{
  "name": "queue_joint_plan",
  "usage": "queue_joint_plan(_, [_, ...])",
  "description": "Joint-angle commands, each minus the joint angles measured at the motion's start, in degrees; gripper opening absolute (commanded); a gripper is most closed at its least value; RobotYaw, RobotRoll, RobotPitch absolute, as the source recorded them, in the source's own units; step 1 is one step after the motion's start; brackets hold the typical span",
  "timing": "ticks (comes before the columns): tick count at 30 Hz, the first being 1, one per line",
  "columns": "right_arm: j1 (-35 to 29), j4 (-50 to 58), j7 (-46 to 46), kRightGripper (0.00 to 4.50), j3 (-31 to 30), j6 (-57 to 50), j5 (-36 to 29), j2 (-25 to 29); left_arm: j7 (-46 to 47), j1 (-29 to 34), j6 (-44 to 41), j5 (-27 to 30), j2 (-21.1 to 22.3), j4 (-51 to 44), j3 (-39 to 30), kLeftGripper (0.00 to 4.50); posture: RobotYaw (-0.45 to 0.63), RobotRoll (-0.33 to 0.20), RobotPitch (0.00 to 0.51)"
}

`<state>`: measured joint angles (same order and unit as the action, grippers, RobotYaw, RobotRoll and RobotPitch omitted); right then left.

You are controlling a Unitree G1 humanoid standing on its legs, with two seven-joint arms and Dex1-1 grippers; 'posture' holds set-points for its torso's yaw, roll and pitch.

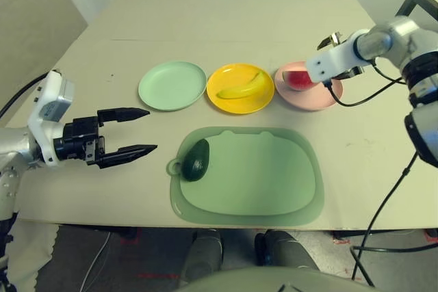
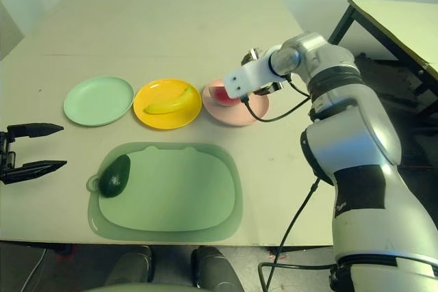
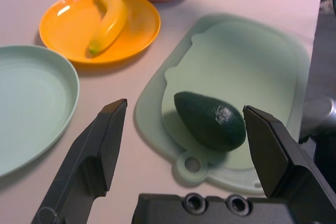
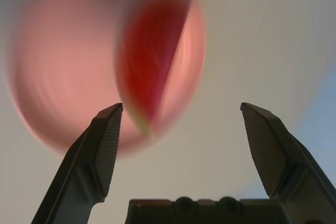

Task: Place the fruits into color-matched plates.

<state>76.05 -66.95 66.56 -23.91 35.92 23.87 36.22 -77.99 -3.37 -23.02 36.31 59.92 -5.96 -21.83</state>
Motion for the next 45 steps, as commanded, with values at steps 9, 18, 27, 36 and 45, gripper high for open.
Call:
queue_joint_plan(9, [-36.57, 48.21, 13.65, 4.49, 15.89, -35.49, -34.11, 0.37, -0.26, -2.87, 24.8, -21.04, 3.42, 8.32, 10.77, 4.5, 0.08, 0.0, 0.096])
queue_joint_plan(18, [-54.5, 63.47, 18.22, 4.49, 17.98, -37.12, -46.51, -1.41, -0.43, -10.37, 45.6, -30.04, 3.45, 13.44, 18.22, 4.5, 0.08, 0.0, 0.094])
queue_joint_plan(27, [-59.3, 58.08, 20.64, 4.49, 15.83, -32.47, -44.21, -0.79, -1.59, -21.0, 62.18, -32.71, 1.54, 16.6, 26.46, 4.5, 0.08, 0.0, 0.088])
queue_joint_plan(36, [-60.9, 59.07, 19.37, 4.49, 15.24, -32.13, -44.81, -2.02, -6.84, -27.32, 67.85, -29.65, 0.76, 14.25, 34.0, 4.5, 0.05, 0.0, 0.079])
queue_joint_plan(45, [-62.72, 65.17, 15.82, 4.49, 16.55, -43.41, -50.6, -3.21, -10.55, -29.92, 70.92, -27.95, -1.42, 13.19, 40.08, 4.5, 0.06, 0.0, 0.076])
